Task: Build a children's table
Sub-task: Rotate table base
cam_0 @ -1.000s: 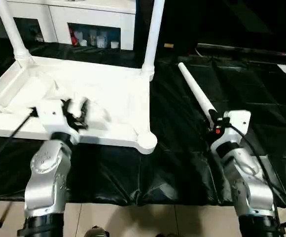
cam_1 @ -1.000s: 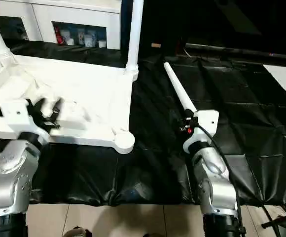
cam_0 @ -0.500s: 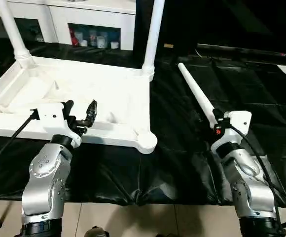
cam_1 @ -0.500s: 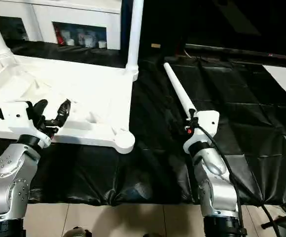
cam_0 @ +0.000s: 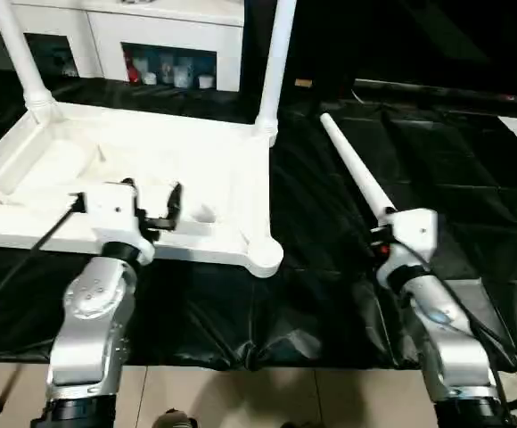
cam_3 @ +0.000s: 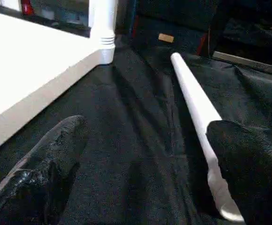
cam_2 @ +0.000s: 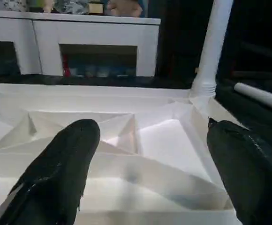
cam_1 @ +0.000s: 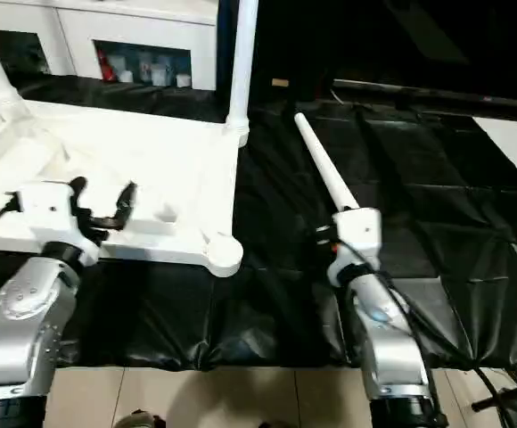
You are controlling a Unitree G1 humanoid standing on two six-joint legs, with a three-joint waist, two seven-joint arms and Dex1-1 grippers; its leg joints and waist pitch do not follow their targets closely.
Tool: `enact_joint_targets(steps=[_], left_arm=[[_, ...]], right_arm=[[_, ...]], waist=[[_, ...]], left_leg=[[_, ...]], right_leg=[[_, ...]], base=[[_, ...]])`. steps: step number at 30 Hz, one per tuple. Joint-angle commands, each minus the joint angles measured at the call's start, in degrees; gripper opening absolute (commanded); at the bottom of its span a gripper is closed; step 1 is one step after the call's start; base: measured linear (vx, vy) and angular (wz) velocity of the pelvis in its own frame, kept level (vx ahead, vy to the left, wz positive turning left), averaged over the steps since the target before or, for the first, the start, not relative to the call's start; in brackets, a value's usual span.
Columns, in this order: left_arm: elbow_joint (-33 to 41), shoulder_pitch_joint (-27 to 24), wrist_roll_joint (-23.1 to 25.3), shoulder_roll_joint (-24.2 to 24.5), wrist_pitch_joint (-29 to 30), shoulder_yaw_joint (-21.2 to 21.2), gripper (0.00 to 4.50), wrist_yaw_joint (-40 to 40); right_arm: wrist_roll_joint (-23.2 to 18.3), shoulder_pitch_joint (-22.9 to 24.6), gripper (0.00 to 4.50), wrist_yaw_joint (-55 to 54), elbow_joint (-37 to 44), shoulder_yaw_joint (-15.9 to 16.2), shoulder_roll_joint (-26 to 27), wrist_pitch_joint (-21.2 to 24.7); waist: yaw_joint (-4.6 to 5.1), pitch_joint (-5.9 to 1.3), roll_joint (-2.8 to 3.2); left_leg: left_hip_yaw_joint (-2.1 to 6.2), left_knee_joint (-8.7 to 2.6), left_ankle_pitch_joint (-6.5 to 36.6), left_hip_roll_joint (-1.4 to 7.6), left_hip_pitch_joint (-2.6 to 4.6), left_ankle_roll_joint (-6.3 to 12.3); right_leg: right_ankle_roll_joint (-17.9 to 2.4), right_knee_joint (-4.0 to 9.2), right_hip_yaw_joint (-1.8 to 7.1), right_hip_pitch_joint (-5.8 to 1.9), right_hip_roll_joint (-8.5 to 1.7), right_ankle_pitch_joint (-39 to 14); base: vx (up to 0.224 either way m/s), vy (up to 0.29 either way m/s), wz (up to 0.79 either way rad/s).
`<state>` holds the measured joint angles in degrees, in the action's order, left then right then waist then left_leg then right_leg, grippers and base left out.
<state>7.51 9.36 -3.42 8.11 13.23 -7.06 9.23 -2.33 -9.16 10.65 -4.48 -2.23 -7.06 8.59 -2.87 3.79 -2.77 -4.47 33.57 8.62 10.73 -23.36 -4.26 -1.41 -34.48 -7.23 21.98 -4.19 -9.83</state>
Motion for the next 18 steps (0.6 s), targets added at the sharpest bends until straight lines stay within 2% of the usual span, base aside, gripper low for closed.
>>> enact_joint_targets(steps=[1, 2, 3, 4, 5, 6, 7, 8, 9, 10, 11, 12, 13, 14, 15, 16, 17, 18], left_arm=[[-0.7, -0.1, 1.1, -0.8, -0.3, 0.3, 4.19, -1.6], [-0.9, 0.0, 1.3, -1.0, 0.9, 0.0, 4.19, -2.6], [-1.0, 0.1, 1.4, -1.1, 2.0, -0.1, 4.19, -3.1], [-0.9, 0.1, 0.4, -1.4, 2.1, -0.4, 4.19, -3.0], [-0.8, -0.2, -0.8, -1.6, 1.9, -0.3, 4.19, -2.1], [-0.7, -0.4, -1.0, -1.5, 1.9, 0.0, 4.19, -1.7], [-0.6, -0.6, -0.8, -1.4, 2.5, 0.4, 4.19, -1.4], [-0.5, -0.6, -0.8, -1.3, 2.9, 0.6, 4.19, -1.3], [-0.5, -0.6, -0.8, -1.3, 2.9, 0.6, 4.19, -1.3], [-0.1, -1.0, -0.9, -1.2, 3.0, 1.0, 4.19, -0.7], [-0.1, -1.0, -0.9, -1.3, 3.1, 1.0, 4.19, -0.8], [0.0, -1.1, -1.0, -1.6, 3.3, 0.9, 4.19, -1.2], [0.0, -1.1, -1.2, -1.7, 3.4, 0.7, 4.19, -1.2], [-0.1, -1.0, -1.4, -1.9, 3.6, 0.5, 4.19, -1.3], [-0.1, -0.9, -1.3, -1.8, 3.8, 0.4, 4.19, -1.5], [-0.1, -1.0, -1.5, -1.6, 3.8, 0.6, 4.19, -1.6], [-0.1, -1.0, -1.6, -1.6, 3.8, 0.6, 4.19, -1.6], [-0.1, -1.0, -1.7, -1.6, 3.8, 0.6, 4.19, -1.6]], right_arm=[[0.7, -0.9, 4.50, -2.7, 0.1, -1.9, 0.0, -0.3], [-0.3, -1.3, 4.50, -3.3, -0.4, -3.0, 0.6, 0.7], [-1.2, -1.5, 4.50, -3.5, -0.8, -3.7, 0.9, 1.7], [-1.6, -1.5, 4.50, -3.1, -0.7, -3.6, 0.7, 2.8], [-3.0, -1.1, 4.50, -1.1, 0.1, -3.2, 0.1, 4.2], [-4.0, -0.8, 4.50, 0.3, 0.6, -3.1, -0.1, 4.7], [-4.2, -0.7, 4.50, 1.4, 0.9, -2.8, -0.3, 4.0], [-4.2, -0.6, 4.50, 2.0, 1.0, -2.6, -0.6, 3.5], [-4.2, -0.6, 4.50, 2.0, 1.0, -2.6, -0.6, 3.5], [-4.5, -0.5, 4.50, 2.0, 1.2, -2.5, -0.4, 3.6], [-4.6, -0.5, 4.50, 2.0, 1.3, -2.5, -0.4, 3.6], [-4.8, -0.6, 4.50, 2.2, 1.5, -2.4, -0.4, 3.9], [-5.0, -0.6, 4.50, 2.4, 1.6, -2.3, -0.4, 4.1], [-5.1, -0.6, 4.50, 2.9, 1.9, -1.9, -0.7, 4.6], [-4.7, -0.6, 4.50, 3.3, 2.1, -1.3, -1.1, 4.8], [-4.0, -0.5, 4.50, 4.2, 2.3, -0.2, -1.7, 4.8], [-3.8, -0.5, 4.50, 4.3, 2.3, 0.0, -1.8, 4.8], [-3.7, -0.5, 4.50, 4.4, 2.3, 0.1, -1.9, 4.8]], waist=[[1.42, -3.45, 2.59], [1.77, -3.56, 2.47], [0.86, -2.76, 2.00], [0.66, -2.80, 0.05], [-1.65, -2.55, -2.94], [-2.42, -2.76, -2.89], [-4.96, -3.16, -2.97], [-4.96, -3.16, -2.97], [-4.94, -3.39, -2.11], [-4.07, -3.73, -1.40], [-3.94, -3.86, -0.85], [-3.96, -3.89, -0.72], [-3.95, -3.55, -0.84], [-3.99, -3.32, -0.92], [-3.97, -2.93, -0.88], [-3.79, -2.76, -0.31], [-3.53, -2.94, -0.12], [-3.12, -3.05, 0.43]], left_leg=[[9.72, -9.55, 33.3, 6.60, 2.58, 5.53], [7.05, -9.04, 30.9, 10.00, 4.72, 5.96], [3.68, -9.24, 30.1, 8.53, 2.82, 8.52], [-0.28, -5.20, 28.5, 3.79, 2.23, 8.75], [-6.04, 8.83, 19.4, -3.96, 3.56, 7.00], [-5.39, 8.77, 14.4, -3.02, 0.88, 6.32], [-3.73, 4.17, 9.5, -1.58, -0.32, 5.02], [-3.73, 4.17, 9.5, -1.58, -0.32, 5.02], [-3.03, 1.28, 10.1, -0.83, 1.18, 5.37], [-1.88, -0.84, 8.9, 0.96, 2.19, 6.35], [-2.10, -1.26, 11.4, 2.03, 3.43, 6.65], [-2.38, -1.44, 12.4, 2.14, 3.90, 6.51], [-3.13, -1.53, 13.3, 1.60, 3.67, 5.80], [-3.56, -1.42, 13.7, 1.27, 3.81, 5.30], [-3.90, -1.26, 14.8, 1.03, 4.28, 4.36], [-3.72, -1.46, 16.6, 1.73, 5.15, 3.81], [-3.36, -1.78, 17.1, 2.42, 5.17, 3.64], [-2.24, -2.97, 19.0, 4.67, 4.78, 3.66]], right_leg=[[-12.3, -3.29, 1.02, -0.77, 0.17, -10.8], [-12.2, -3.10, 2.25, 0.92, -0.62, -9.9], [-13.3, -3.16, 3.09, 0.15, -1.39, -8.5], [-15.8, 1.67, 5.36, 0.13, -2.74, -11.7], [-11.7, 8.89, 5.27, 1.97, -5.21, -34.9], [-6.3, 8.36, 7.05, -0.92, -6.79, -43.1], [9.3, 6.07, 10.29, -2.71, -7.11, -39.9], [9.3, 6.07, 10.29, -2.71, -7.11, -39.9], [11.7, 5.68, 8.81, -2.91, -6.23, -32.7], [10.3, 4.47, 6.54, -2.03, -3.77, -22.4], [8.6, 5.42, 5.12, -1.54, -3.27, -20.7], [7.5, 5.81, 5.03, -1.74, -3.63, -20.8], [6.6, 6.49, 4.51, -2.16, -3.53, -23.2], [7.1, 7.20, 4.25, -2.01, -3.41, -26.1], [8.2, 8.31, 3.49, -1.81, -3.33, -31.6], [8.4, 9.24, 2.34, -1.67, -3.57, -34.6], [8.0, 9.33, 1.75, -2.22, -3.88, -33.9], [6.3, 8.88, 1.24, -3.26, -4.59, -30.1]], base=[[0.011, -0.166, 0.53], [0.011, -0.166, 0.53], [0.029, -0.256, 0.45], [-0.029, -0.266, 0.29], [-0.029, -0.266, 0.29], [-0.011, -0.213, 0.06], [0.037, -0.094, -0.05], [0.021, -0.179, 0.03], [-0.038, -0.156, 0.14], [-0.038, -0.156, 0.14], [-0.043, -0.127, 0.08], [-0.028, -0.094, 0.09], [-0.043, -0.119, 0.14], [-0.021, -0.063, 0.12], [0.000, 0.000, 0.00], [0.000, 0.000, 0.00], [0.000, 0.000, 0.00], [0.000, 0.000, 0.00]])
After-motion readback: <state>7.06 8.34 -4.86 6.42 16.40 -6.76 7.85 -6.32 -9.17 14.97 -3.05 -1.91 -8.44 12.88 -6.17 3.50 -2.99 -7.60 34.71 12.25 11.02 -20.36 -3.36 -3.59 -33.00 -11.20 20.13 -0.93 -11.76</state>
